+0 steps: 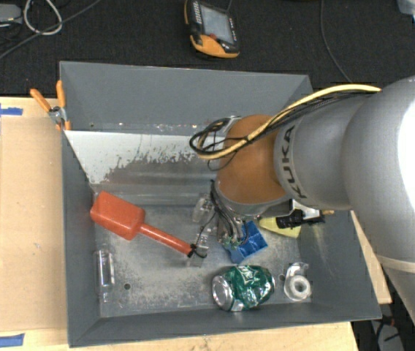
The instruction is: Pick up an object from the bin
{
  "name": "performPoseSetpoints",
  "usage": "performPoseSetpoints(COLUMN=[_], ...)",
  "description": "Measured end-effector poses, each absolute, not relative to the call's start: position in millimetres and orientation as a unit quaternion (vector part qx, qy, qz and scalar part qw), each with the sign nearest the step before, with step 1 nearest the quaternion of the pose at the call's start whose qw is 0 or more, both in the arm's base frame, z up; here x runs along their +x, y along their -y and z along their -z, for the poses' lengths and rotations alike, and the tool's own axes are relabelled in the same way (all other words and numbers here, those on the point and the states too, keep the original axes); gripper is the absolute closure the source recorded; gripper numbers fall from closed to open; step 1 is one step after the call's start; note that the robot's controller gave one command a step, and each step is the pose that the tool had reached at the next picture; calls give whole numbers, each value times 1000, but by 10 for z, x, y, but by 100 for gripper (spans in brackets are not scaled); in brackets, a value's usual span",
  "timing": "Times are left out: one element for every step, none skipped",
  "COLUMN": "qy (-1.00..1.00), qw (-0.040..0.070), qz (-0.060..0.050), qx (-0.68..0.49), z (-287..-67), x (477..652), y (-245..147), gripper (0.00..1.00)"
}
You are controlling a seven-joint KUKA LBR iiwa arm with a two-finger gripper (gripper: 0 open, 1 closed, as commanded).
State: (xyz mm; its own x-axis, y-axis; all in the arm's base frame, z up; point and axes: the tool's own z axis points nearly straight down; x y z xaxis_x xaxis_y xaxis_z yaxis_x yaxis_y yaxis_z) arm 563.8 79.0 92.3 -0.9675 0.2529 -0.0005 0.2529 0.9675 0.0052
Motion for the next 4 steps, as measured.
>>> performPoseSetpoints(qy=[-999, -1000, -994, -1000], qw=[-2, -1, -3, -1], qz=[-1, -1, 0, -2], qx=[-36, -20, 107, 17], z=[-1069, -1058, -1033, -843], x=[5428, 5429, 5179, 5461], y=[-526, -494, -351, -367], gripper=[0, 0, 0, 0])
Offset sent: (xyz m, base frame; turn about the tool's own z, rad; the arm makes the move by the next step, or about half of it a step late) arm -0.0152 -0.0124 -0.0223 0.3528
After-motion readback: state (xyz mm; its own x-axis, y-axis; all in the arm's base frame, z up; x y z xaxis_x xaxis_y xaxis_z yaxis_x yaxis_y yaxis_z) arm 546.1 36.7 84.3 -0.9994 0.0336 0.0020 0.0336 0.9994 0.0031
